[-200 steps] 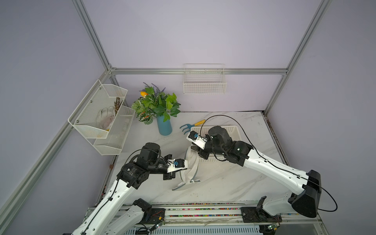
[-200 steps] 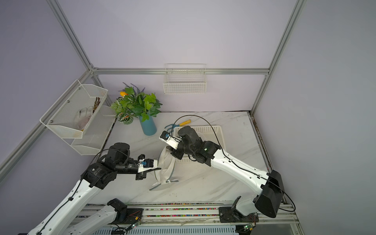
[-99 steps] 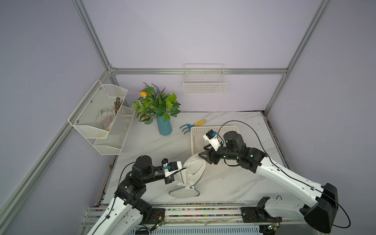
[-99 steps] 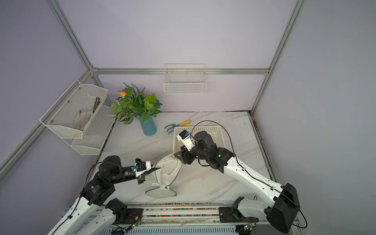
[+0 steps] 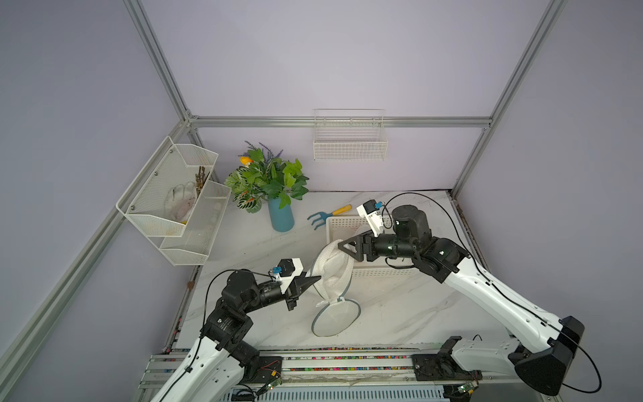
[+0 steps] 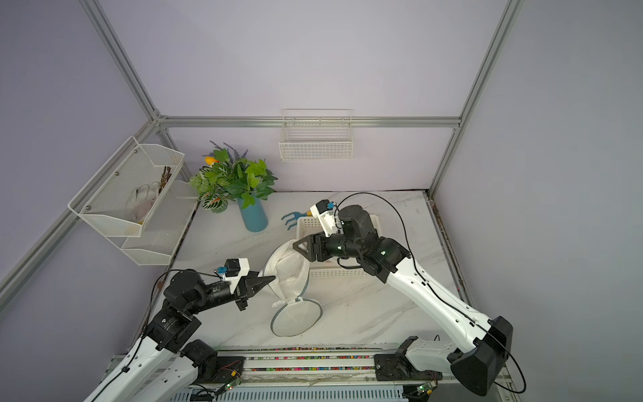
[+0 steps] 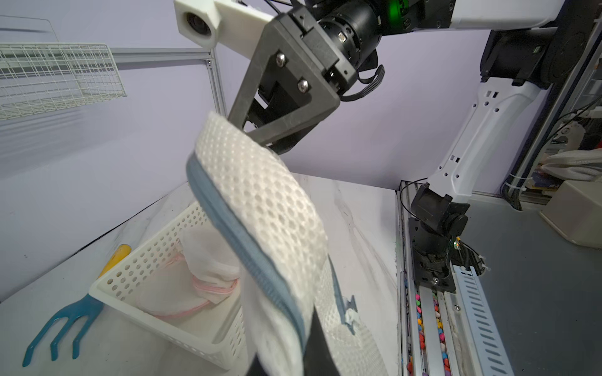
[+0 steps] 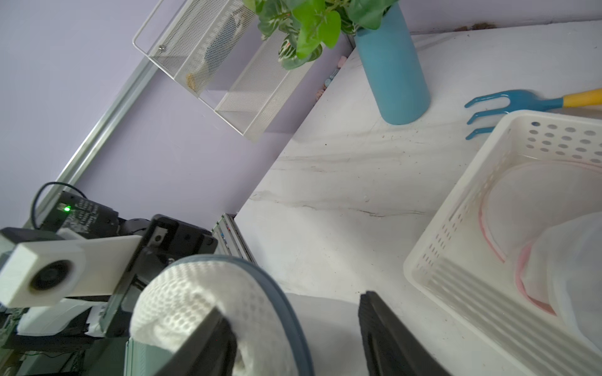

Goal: Turn the laundry bag inside out
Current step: Turn over the laundry bag.

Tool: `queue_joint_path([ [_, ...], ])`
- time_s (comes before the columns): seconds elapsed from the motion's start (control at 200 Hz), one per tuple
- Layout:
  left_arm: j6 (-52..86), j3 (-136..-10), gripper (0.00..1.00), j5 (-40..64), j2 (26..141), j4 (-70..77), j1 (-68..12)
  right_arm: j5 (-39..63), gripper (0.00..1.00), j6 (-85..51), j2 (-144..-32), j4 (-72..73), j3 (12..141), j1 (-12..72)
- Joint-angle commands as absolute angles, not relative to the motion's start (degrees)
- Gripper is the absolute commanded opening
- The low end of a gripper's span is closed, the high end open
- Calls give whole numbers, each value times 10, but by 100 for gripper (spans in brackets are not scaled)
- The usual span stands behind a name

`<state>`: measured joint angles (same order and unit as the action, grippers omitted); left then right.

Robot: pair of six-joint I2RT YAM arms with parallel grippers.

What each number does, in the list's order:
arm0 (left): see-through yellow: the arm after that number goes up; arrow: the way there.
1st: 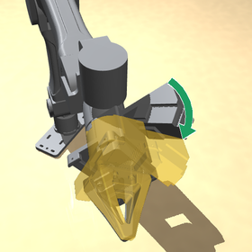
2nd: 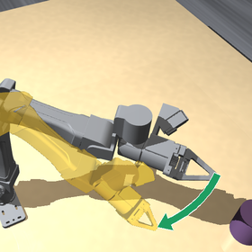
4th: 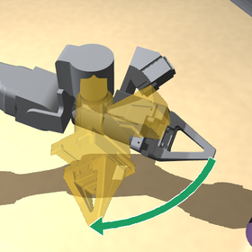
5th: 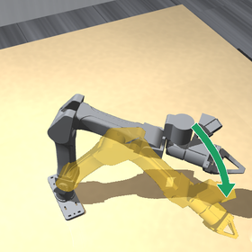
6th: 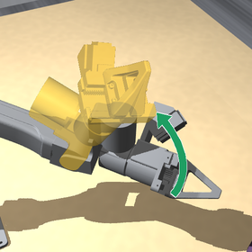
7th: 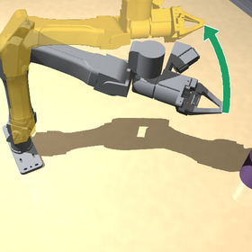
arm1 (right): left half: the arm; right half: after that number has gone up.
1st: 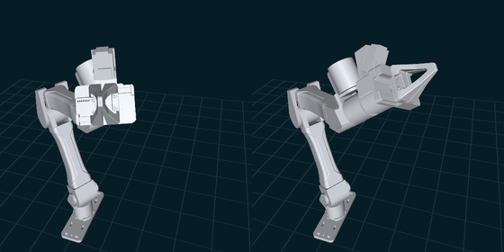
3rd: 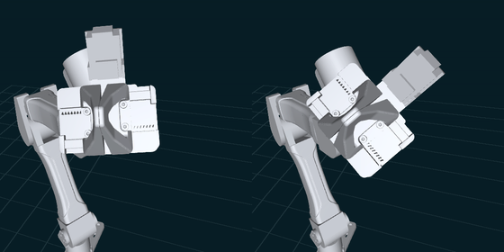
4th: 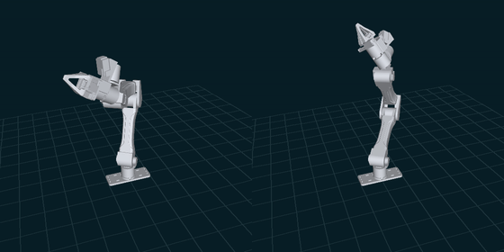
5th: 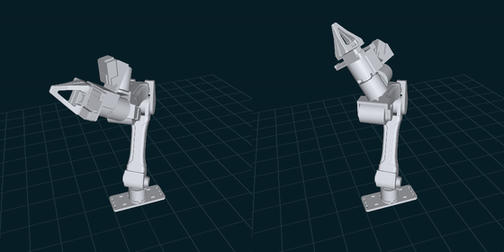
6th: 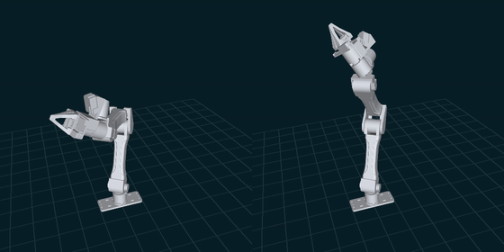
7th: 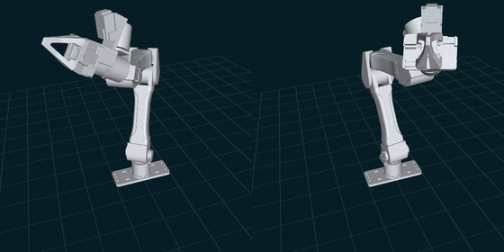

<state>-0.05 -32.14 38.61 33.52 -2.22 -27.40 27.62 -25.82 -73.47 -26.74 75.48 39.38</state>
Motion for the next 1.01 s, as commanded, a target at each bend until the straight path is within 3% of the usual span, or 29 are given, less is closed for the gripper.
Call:
queue_joint_path([
  [0.0,25,-347,0,386,353,-1,-271,309,64,-291,-750,-314,801,394],
  [0.04,25,-347,0,385,357,-1,-271,309,69,-293,-749,-314,810,394],
  [0.17,32,-343,0,382,366,13,-272,288,72,-281,-730,-312,803,394],
  [0.435,37,-344,0,373,376,20,-271,233,69,-247,-692,-316,725,394],
  [0.576,36,-350,0,360,382,8,-271,242,72,-243,-643,-249,677,394],
  [0.786,33,-360,0,339,393,-9,-271,170,77,-196,-551,-188,609,394],
  [1.001,35,-364,0,341,394,-3,-272,121,74,-109,-442,-48,439,394],
])
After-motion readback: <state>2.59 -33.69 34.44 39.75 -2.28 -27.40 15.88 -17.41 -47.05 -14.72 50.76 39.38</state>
